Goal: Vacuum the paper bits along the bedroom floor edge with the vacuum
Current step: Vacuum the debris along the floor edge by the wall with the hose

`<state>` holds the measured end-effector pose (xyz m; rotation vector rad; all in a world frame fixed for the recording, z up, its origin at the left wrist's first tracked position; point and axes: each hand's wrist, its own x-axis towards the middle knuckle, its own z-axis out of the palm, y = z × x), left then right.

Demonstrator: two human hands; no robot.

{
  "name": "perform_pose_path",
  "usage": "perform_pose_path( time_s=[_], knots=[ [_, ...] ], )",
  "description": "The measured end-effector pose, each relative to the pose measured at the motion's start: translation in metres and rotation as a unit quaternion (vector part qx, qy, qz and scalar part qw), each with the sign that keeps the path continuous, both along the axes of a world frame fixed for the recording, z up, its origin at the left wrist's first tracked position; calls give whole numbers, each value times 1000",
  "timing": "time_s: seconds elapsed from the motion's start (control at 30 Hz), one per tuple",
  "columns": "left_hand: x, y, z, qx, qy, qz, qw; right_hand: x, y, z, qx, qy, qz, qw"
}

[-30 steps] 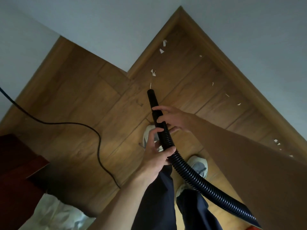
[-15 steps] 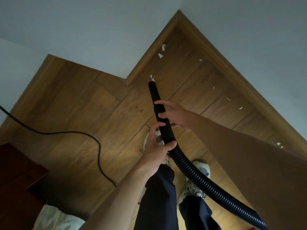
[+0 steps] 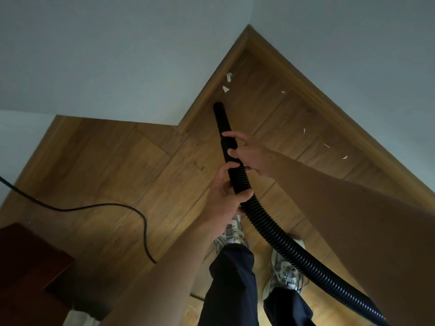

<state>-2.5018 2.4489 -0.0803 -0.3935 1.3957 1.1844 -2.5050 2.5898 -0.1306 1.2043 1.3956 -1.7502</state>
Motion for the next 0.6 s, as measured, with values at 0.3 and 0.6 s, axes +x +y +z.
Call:
perform_pose_path(
  time_s=[0.3, 0.6],
  knots=[
    [-15, 18, -8, 3, 12, -33, 999, -8, 19, -5, 3, 7, -53, 999],
    [-30, 14, -11, 18, -8, -95, 995, -10, 39, -7, -69, 14, 6, 997]
  ],
)
